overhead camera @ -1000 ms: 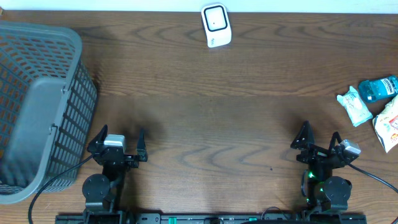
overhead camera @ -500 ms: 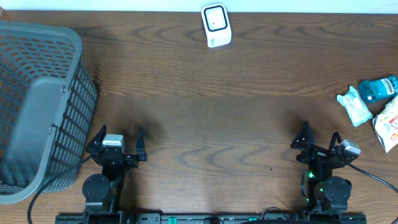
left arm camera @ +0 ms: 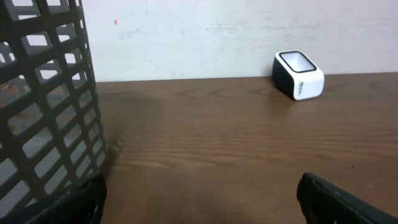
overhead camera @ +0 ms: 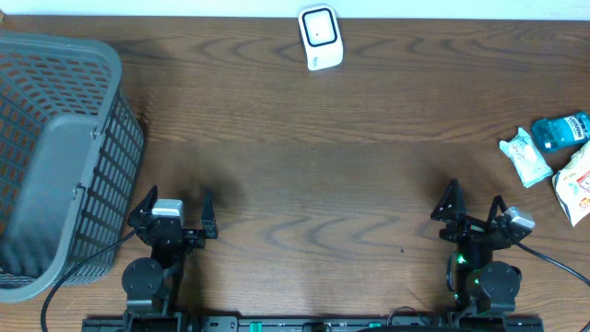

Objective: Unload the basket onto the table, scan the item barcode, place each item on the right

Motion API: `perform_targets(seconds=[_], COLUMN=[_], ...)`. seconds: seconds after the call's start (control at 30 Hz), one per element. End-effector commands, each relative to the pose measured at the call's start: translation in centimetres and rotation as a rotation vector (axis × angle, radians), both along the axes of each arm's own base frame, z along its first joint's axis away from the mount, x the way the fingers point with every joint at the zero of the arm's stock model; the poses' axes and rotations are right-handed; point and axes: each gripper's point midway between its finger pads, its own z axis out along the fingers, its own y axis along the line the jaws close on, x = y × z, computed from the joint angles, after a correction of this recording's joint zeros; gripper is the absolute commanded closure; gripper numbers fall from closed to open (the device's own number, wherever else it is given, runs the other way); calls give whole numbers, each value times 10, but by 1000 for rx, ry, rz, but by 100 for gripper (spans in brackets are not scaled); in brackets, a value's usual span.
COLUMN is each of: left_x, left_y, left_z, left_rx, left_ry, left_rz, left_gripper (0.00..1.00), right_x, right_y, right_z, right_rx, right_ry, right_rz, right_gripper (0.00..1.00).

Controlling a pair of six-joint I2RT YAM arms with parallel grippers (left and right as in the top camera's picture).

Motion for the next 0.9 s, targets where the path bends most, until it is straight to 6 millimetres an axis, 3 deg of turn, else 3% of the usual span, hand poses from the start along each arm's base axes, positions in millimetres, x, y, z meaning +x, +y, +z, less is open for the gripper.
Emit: perform_targets(seconds=[0.0, 0.17, 0.3, 0.63, 0.87], left_x=[0, 0, 0, 0, 0], left_y=[1, 1, 1, 1, 1], left_z=[-16, -16, -16, -16, -16], left_rx=[-11, -11, -11, -11, -11], left_ry=[36, 36, 36, 36, 36], left_rz=[6, 6, 6, 6, 6], left_gripper=[2, 2, 2, 2, 2], right_x=[-1, -1, -1, -1, -1], right_y=[-5, -5, -5, -5, -5], right_z=[0, 0, 0, 0, 0], right_rx=[-15, -34, -206, -446, -456], right_ry=[0, 4, 36, 82, 84], right_rz=[-23, -21, -10, 4, 5], right_gripper=[1, 1, 1, 1, 1])
